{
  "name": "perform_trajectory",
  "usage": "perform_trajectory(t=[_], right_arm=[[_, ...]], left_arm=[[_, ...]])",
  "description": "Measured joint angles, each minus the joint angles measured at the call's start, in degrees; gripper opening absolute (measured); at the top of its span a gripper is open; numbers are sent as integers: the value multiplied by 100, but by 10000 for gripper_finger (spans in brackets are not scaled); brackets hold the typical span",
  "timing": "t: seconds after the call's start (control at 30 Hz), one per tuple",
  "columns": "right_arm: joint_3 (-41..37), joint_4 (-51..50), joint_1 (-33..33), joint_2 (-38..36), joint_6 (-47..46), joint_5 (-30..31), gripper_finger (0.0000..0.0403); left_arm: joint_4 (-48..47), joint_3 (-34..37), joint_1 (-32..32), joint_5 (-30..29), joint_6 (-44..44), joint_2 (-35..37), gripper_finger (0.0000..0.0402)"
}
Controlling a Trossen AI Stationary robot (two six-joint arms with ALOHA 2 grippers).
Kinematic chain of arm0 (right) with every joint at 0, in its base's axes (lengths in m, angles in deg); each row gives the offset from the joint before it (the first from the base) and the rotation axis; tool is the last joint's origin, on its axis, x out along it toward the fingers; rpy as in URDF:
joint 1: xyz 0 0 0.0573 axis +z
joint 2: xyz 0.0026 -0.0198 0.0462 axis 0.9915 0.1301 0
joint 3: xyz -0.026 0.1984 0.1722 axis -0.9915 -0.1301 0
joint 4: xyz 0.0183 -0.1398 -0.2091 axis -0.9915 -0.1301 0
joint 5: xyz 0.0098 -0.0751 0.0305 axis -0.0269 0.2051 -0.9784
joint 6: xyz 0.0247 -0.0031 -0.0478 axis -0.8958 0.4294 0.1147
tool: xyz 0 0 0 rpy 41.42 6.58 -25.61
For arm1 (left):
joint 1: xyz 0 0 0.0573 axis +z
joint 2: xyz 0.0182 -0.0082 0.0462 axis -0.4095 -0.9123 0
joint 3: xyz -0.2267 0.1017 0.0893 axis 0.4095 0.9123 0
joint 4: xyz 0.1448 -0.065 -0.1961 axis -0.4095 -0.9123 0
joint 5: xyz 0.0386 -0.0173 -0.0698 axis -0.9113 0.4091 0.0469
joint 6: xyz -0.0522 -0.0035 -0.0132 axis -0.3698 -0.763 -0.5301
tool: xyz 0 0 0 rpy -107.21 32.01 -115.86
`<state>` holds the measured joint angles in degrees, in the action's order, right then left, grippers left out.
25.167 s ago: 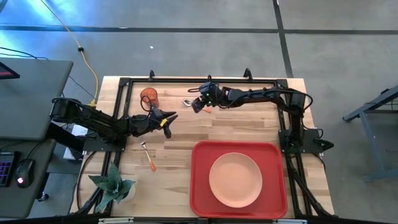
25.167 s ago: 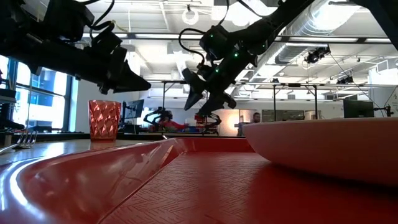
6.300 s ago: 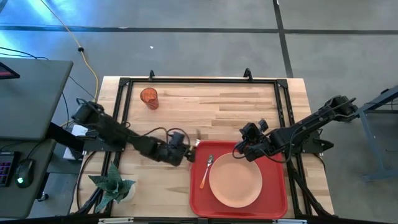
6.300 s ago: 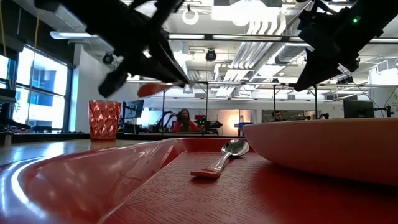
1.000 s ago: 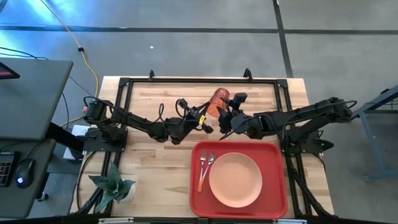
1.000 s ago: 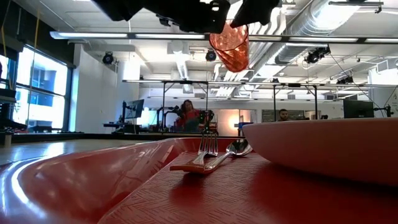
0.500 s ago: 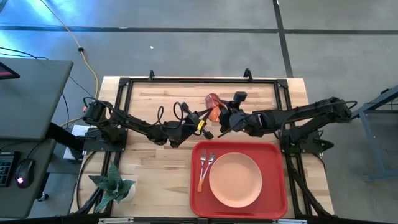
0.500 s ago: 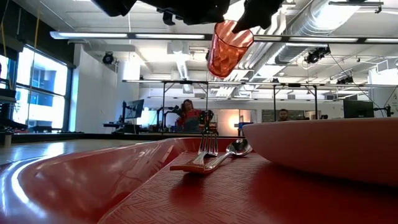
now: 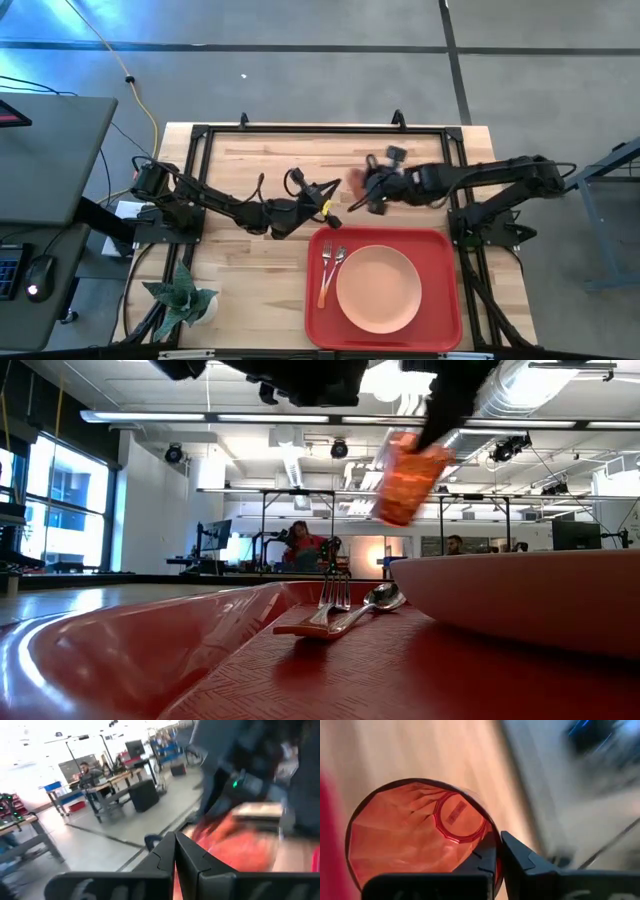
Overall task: Pick and place plate/cup/fork/spoon on tray
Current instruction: Put the orange cup on the red tray
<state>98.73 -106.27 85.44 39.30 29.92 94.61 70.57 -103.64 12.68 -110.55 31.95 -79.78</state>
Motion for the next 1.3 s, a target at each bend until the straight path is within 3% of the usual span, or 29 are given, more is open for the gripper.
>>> perform_trajectory(t=[0.17, 0.3, 0.6, 0.8, 1.1, 1.3], right_arm=[[313, -2843, 6, -502, -1924, -1229, 2], [123, -3840, 377, -1208, -3341, -2307, 1], [-1852, -3347, 1946, -2184, -5752, -3323, 1], [-2760, -2496, 2703, -2347, -6593, -3888, 1], [-2644, -2217, 3267, -2351, -7056, -3747, 3], [-2643, -1913, 3438, -2297, -7043, -3780, 62]], left_arm=[[-602, 188, -239, -23, -328, 94, 0], [-549, 610, -331, 201, -847, 233, 0], [-492, 1482, -370, 764, -1314, 1026, 0], [-556, 1936, -426, 1071, -1358, 1888, 0], [-554, 2190, -548, 1155, -1520, 2467, 0], [-482, 2234, -592, 1139, -1251, 2548, 19]])
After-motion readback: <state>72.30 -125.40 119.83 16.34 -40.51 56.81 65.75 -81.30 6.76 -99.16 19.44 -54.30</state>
